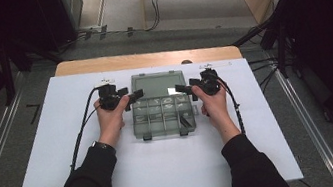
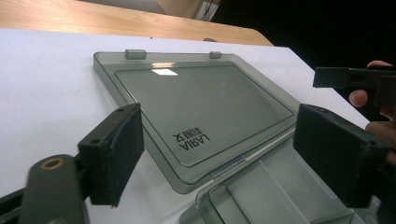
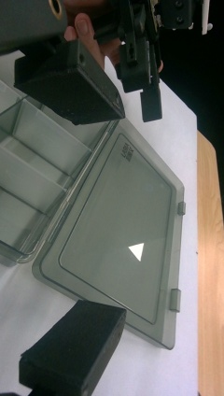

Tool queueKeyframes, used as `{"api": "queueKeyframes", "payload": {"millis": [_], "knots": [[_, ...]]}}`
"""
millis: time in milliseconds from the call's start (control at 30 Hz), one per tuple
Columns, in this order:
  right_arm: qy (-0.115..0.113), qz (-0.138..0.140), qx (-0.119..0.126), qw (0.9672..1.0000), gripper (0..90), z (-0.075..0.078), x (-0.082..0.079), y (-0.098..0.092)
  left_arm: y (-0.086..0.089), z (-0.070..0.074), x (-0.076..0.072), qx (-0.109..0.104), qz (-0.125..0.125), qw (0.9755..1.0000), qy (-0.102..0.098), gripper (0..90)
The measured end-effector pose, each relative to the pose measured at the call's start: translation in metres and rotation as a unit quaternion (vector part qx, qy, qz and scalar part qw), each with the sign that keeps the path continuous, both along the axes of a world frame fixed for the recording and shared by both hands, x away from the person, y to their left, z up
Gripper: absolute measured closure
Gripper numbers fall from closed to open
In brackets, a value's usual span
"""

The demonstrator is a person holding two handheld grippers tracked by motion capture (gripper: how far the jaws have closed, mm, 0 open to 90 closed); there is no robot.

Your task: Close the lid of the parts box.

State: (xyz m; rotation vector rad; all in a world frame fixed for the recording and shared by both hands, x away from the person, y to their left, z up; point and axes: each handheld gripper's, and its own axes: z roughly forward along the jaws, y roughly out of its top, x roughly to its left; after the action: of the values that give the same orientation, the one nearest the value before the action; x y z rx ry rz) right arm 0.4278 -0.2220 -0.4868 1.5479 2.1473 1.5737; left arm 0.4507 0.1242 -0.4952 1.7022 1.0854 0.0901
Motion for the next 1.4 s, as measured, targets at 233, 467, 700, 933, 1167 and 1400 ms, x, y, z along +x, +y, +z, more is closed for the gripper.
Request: {"api": "queueKeyframes", "payload": {"millis": [233, 467, 700, 933, 1167, 1400], "knots": [[0.029, -0.005, -0.002, 0.9996, 15.2, -0.006, 0.009, 0.0, -0.004, -0.005, 0.004, 0.015, 0.005, 0.9996, 0.023, 29.5], [0.043, -0.029, -0.023, 0.9984, 27.2, -0.013, 0.012, 0.001, -0.006, -0.008, 0.006, 0.025, 0.018, 0.9987, 0.04, 35.7], [0.069, -0.041, -0.026, 0.9964, 36.9, -0.024, 0.017, 0.0, -0.007, -0.009, 0.008, 0.038, 0.022, 0.998, 0.046, 39.2], [0.091, -0.046, -0.017, 0.9947, 40.1, -0.034, 0.023, -0.002, -0.007, -0.011, 0.01, 0.036, 0.035, 0.9968, 0.062, 44.7], [0.102, -0.055, -0.005, 0.9932, 49.6, -0.037, 0.025, -0.005, -0.011, -0.014, 0.012, 0.054, 0.048, 0.9946, 0.074, 48.7], [0.105, -0.042, 0.014, 0.9935, 53.7, -0.039, 0.025, -0.008, -0.012, -0.013, 0.013, 0.059, 0.051, 0.9939, 0.078, 50.7]]}}
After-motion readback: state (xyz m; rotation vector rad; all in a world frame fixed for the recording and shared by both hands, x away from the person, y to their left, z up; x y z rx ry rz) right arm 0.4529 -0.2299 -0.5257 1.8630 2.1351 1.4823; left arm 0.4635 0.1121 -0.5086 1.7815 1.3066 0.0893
